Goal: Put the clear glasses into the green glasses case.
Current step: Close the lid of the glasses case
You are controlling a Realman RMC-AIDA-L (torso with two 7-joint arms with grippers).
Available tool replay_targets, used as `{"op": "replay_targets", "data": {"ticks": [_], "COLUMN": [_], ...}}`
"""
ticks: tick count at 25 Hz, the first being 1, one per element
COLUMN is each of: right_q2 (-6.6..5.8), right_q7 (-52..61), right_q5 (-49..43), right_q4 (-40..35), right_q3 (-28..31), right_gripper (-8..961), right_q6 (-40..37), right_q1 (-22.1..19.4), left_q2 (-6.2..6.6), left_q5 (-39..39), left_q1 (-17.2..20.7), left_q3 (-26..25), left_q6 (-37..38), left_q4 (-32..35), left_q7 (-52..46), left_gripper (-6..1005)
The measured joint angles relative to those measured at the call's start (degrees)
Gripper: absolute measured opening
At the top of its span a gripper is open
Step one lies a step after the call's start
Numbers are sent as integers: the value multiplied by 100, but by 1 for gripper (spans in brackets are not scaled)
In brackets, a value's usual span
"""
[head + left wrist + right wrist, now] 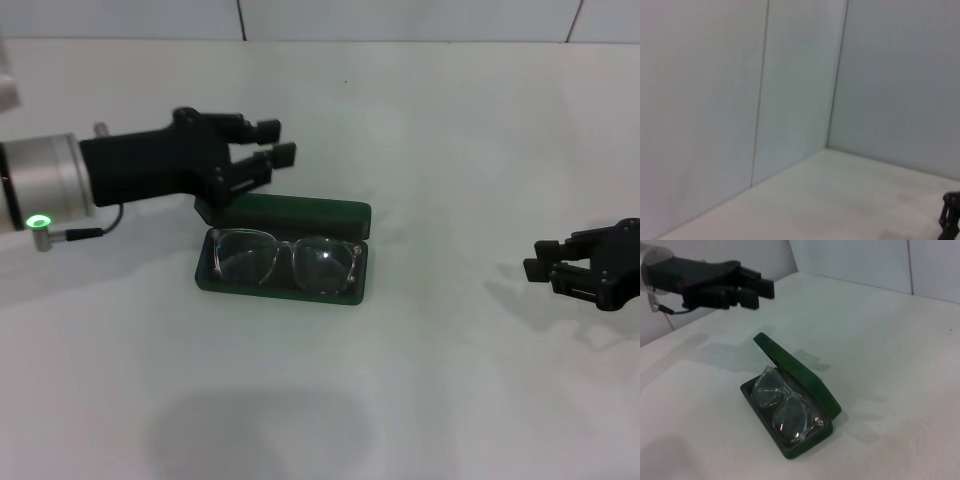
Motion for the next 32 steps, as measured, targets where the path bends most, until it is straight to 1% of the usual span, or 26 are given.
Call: {"op": "replay_targets", "data": {"ticks": [5,6,7,16,24,32], "right_q2": [-1,-1,-1,-1,8,8], "right_q7": [-142,-185,-193,-209,-265,-270], "right_q5": [57,62,62,70,85,90], "right_q4": [167,204,213,275,416,416], "right_q3": [21,21,21,21,21,21], "right_gripper": [303,304,304,310,314,319], "right_q6": [0,0,0,0,5,15], "right_q1": [45,60,62,80,129,136], "left_q2": [-3,-3,-8,-17,-21,-21], "left_q5": [-32,-32,-43,-69,-69,-69], "left_q1": [-59,-59,-104,-268,-272,-244], "left_q3": [489,489,585,635,643,642], "left_q6": [-494,-494,-696,-1172,-1190,-1216], "left_q4": [-247,-247,-367,-771,-859,-904], "left_q7": [9,9,41,235,263,298], "left_gripper": [313,310,306,273,244,192]}}
